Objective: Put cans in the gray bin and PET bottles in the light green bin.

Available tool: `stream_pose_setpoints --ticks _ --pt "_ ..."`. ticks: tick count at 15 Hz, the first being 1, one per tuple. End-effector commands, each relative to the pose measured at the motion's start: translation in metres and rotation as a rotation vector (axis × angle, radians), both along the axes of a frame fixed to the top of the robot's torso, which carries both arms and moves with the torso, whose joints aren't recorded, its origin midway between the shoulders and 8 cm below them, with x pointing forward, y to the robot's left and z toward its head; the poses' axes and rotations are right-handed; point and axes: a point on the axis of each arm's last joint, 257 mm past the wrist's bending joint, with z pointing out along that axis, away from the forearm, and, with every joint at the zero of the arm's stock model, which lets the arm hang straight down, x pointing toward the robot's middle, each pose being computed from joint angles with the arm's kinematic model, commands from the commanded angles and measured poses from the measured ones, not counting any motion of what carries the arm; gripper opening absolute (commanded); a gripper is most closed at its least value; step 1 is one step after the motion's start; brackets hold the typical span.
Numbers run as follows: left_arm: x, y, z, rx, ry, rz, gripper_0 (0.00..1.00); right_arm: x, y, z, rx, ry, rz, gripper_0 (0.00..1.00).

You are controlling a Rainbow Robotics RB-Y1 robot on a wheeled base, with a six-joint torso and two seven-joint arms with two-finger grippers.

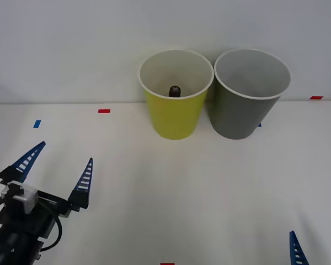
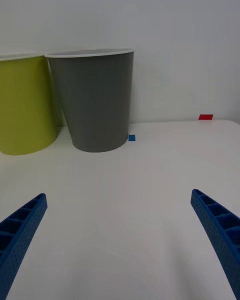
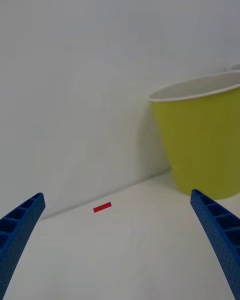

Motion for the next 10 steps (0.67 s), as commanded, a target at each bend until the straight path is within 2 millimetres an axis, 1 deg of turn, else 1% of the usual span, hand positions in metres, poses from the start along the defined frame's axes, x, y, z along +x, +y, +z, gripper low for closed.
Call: stream_pose_setpoints --ticks 1,2,5,10 --pt "-0.015 0.017 -0.023 -0.006 0.041 0.073 1.00 0.000 0.000 0.000 0.000 0.000 0.000 1.00" --pt "-0.025 0.023 -0.032 -0.014 0.060 0.105 1.00 0.000 0.000 0.000 0.000 0.000 0.000 1.00" --pt "-0.046 0.040 -0.052 -0.048 0.117 0.183 1.00 0.000 0.000 0.000 0.000 0.000 0.000 1.00" --pt "-0.080 0.052 -0.082 -0.101 0.208 0.275 1.00 0.000 0.000 0.000 0.000 0.000 0.000 1.00"
